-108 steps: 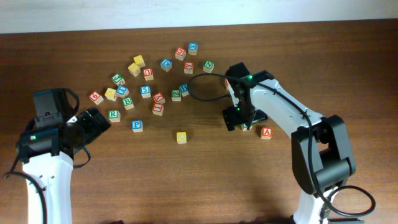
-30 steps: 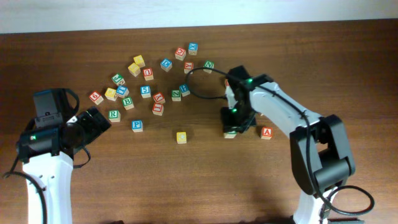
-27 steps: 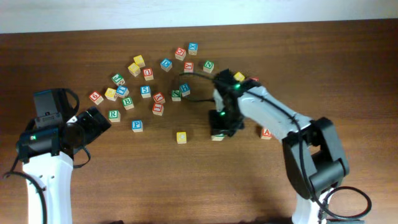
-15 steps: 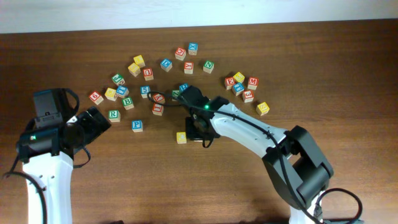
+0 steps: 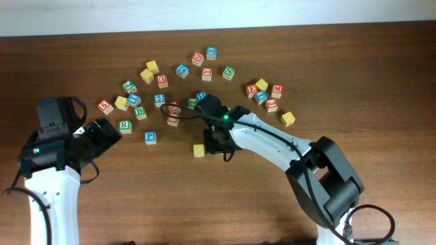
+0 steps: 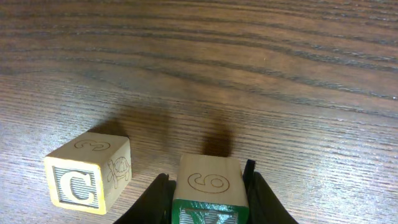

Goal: Spell out CVPR
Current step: 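Carry the V block and set it right of the C block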

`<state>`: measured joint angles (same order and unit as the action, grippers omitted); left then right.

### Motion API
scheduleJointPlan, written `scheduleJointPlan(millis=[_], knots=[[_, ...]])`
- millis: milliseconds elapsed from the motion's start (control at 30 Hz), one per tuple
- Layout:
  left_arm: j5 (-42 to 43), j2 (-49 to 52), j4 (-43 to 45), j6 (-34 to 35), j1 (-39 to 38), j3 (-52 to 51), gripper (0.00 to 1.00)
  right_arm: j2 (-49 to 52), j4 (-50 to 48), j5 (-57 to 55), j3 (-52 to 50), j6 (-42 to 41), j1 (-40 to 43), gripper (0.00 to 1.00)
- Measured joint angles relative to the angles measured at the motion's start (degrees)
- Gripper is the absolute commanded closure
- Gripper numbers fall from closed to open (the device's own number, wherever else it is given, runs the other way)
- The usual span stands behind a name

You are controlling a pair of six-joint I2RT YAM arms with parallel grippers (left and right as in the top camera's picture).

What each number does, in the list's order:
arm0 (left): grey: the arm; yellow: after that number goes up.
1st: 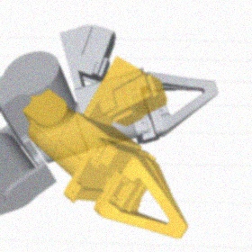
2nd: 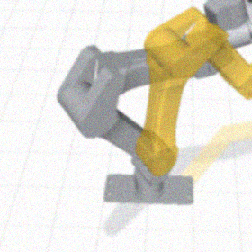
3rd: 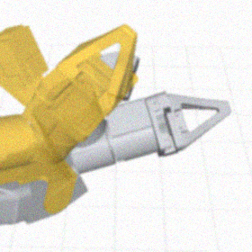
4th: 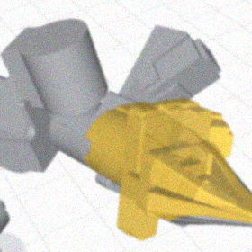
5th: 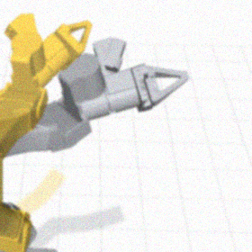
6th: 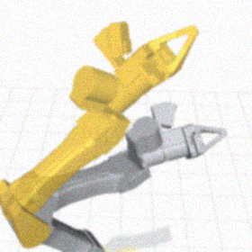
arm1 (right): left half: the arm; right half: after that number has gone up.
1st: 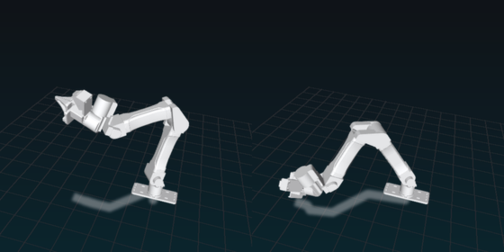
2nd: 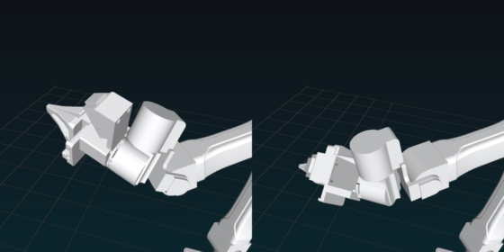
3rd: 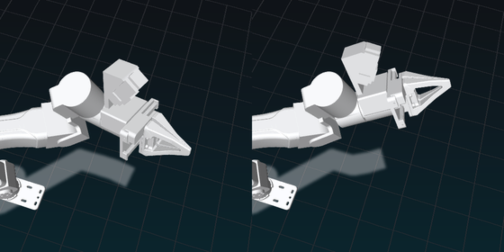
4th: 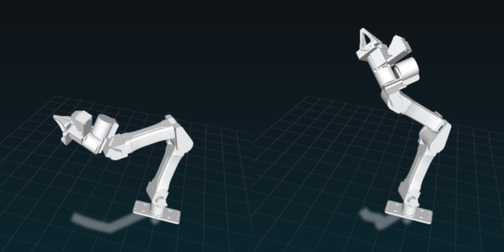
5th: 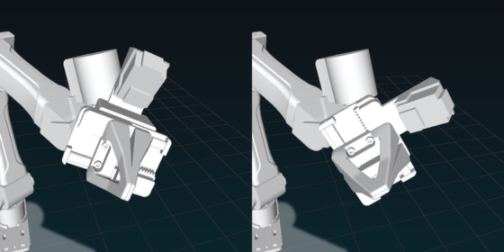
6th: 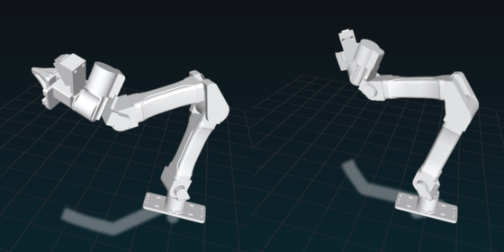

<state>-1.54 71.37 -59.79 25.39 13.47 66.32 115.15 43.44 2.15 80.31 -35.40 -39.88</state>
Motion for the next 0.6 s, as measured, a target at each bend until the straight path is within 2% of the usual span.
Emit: scheduleJointPlan(millis=[267,333,600], knots=[[0.0,0.0,0.0,0.0,0.0,0.0,0.01,0.0,0.0,0.2,0.0,0.9,0.0,0.75],[0.0,0.0,0.0,0.0,0.0,0.0,0.01,0.0,0.0,0.2,0.0,0.9,0.0,0.67],[0.0,0.0,0.0,0.0,0.0,0.0,0.01,0.0,0.0,0.3,0.0,0.7,0.0,0.68]])
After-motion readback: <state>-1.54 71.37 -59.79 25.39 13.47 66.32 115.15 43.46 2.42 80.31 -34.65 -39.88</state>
